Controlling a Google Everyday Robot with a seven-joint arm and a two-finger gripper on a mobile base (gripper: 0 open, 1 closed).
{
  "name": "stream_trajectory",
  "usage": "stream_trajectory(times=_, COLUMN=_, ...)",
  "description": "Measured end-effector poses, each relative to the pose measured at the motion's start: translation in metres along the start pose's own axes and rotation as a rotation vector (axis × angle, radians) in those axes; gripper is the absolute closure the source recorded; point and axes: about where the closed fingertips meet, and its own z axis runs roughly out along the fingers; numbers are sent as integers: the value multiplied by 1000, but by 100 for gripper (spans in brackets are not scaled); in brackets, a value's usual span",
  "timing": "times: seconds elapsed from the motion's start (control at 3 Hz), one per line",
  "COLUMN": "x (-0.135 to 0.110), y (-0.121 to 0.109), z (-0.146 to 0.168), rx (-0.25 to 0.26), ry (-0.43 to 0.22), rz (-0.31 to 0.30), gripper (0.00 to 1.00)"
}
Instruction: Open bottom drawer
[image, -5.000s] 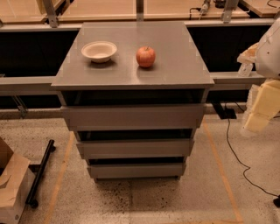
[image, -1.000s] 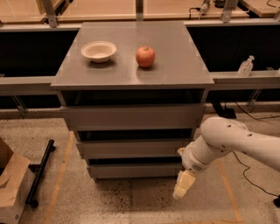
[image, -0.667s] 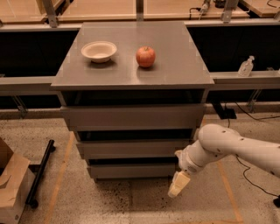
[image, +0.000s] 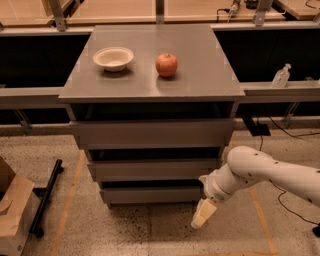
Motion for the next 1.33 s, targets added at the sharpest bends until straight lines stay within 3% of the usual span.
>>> stream_trajectory(times=0.67, x=15, y=-41, z=37, rx=-3, ry=-34, rz=-34, gripper=0)
stream_trajectory(times=1.0, x=44, y=-93, z=66, rx=-16, ry=-68, rz=-18, gripper=0)
stream_trajectory(times=1.33, x=45, y=-100, z=67, rx=-10, ry=-73, rz=-12, gripper=0)
